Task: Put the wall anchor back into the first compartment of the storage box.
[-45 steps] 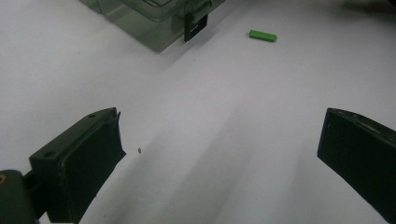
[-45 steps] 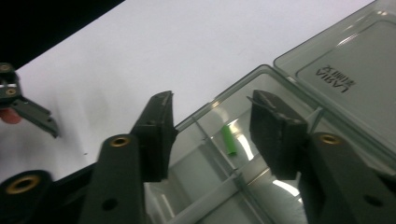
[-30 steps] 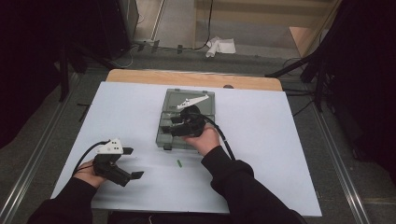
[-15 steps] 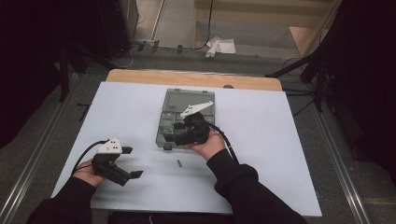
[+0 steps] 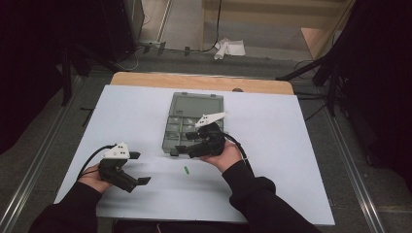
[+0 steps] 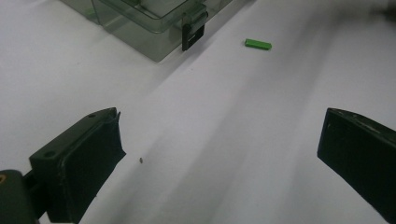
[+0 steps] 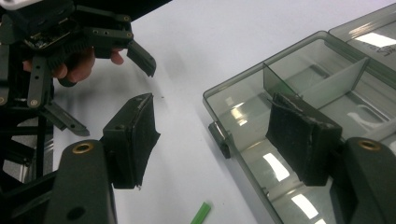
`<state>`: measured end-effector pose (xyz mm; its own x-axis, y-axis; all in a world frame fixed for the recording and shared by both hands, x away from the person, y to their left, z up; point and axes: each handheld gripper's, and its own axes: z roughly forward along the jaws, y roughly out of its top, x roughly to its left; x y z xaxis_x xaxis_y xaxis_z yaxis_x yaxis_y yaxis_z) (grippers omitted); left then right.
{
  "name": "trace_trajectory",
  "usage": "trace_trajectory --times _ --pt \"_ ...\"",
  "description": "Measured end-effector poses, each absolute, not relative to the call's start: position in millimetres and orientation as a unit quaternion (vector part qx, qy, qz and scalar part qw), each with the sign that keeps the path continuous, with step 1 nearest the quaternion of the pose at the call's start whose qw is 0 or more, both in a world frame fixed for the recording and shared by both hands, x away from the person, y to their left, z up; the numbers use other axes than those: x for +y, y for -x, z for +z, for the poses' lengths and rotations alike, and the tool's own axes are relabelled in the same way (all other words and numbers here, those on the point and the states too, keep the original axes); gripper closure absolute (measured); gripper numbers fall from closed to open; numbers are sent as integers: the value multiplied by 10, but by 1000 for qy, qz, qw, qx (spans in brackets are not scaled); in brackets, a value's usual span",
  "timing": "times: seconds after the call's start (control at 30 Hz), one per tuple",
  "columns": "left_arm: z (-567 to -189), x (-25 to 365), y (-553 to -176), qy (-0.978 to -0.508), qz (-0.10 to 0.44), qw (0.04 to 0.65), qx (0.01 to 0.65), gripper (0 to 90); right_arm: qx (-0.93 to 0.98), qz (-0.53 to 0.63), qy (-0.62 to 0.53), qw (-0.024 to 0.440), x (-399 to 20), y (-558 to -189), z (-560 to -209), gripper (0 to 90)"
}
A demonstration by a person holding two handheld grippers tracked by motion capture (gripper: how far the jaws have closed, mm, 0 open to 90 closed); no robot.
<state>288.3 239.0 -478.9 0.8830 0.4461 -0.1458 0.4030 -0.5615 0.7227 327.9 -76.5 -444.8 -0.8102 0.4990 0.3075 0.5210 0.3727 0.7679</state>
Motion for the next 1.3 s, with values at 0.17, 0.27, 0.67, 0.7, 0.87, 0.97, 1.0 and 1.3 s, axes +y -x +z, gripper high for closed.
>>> trace_trajectory --times 0.17,0.27,0.67,0.7,0.87,0.97,1.0,1.3 --pt "-4789 2374 -2895 -884 26 401 237 0 -829 -469 303 10 -804 -3230 -4471 329" --pt "-4786 2368 -2902 -886 26 399 236 0 -831 -465 306 6 -813 -3191 -4484 326" --pt "-4792 2327 -2922 -887 28 400 230 0 -837 -458 298 12 -824 -3079 -4558 329" --pt "-4788 2327 -2928 -888 28 397 228 0 -837 -460 297 10 -826 -3073 -4569 330" --pt "-4791 2311 -2936 -889 26 397 227 0 -839 -458 295 10 -823 -3042 -4592 332" --pt "-4788 2307 -2945 -890 26 395 224 0 -839 -459 291 10 -820 -3028 -4606 334" --pt "-4789 2304 -2948 -890 26 396 225 0 -840 -457 292 12 -818 -3019 -4612 334" --pt "-4787 2290 -2966 -891 22 396 222 0 -847 -449 285 14 -797 -2973 -4676 347"
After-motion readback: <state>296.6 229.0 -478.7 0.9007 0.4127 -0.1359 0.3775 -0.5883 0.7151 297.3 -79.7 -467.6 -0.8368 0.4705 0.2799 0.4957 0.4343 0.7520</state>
